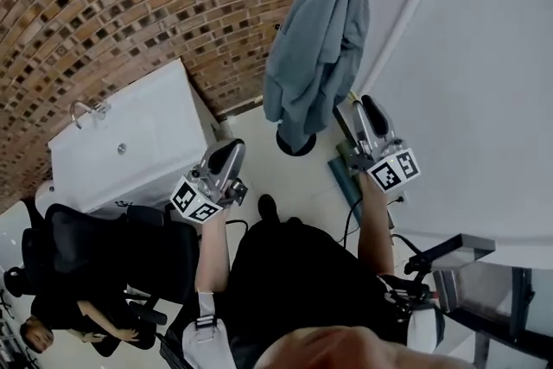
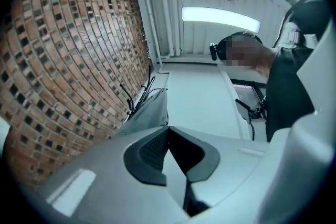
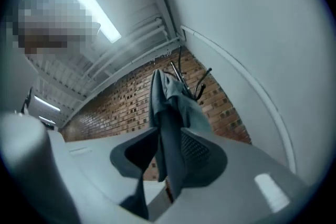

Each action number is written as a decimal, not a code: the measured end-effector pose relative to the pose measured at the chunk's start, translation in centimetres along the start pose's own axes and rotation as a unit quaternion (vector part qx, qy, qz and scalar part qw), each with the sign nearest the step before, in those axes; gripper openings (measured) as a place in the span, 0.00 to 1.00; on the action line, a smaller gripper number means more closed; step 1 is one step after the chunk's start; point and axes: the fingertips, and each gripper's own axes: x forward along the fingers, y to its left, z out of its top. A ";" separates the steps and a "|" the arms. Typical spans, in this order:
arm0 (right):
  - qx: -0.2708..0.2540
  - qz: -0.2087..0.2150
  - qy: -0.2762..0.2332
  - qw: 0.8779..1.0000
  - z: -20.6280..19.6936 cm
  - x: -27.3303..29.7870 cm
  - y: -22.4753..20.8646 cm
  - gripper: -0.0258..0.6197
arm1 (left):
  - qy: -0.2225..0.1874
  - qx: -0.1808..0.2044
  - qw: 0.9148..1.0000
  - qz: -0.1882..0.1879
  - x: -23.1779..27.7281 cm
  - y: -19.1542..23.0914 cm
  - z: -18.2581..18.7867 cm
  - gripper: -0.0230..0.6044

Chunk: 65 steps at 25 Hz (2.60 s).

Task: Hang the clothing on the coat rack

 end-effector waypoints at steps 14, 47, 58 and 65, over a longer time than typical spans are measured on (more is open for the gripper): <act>0.101 0.217 0.112 0.965 -11.6 -6.1 20.6 0.11 | 0.004 0.106 0.994 0.014 -6.7 -9.4 4.6 0.04; -0.029 0.074 0.084 0.993 -7.9 -10.2 33.3 0.04 | 0.000 0.030 0.988 -0.151 -13.1 -13.7 9.3 0.04; -0.123 0.123 0.040 0.984 -1.5 -7.0 28.4 0.04 | 0.008 0.079 0.987 -0.141 -6.8 -16.7 8.4 0.04; -0.155 0.134 0.034 0.978 2.5 -6.0 26.1 0.04 | -0.001 0.122 0.989 -0.086 -4.8 -17.7 9.6 0.04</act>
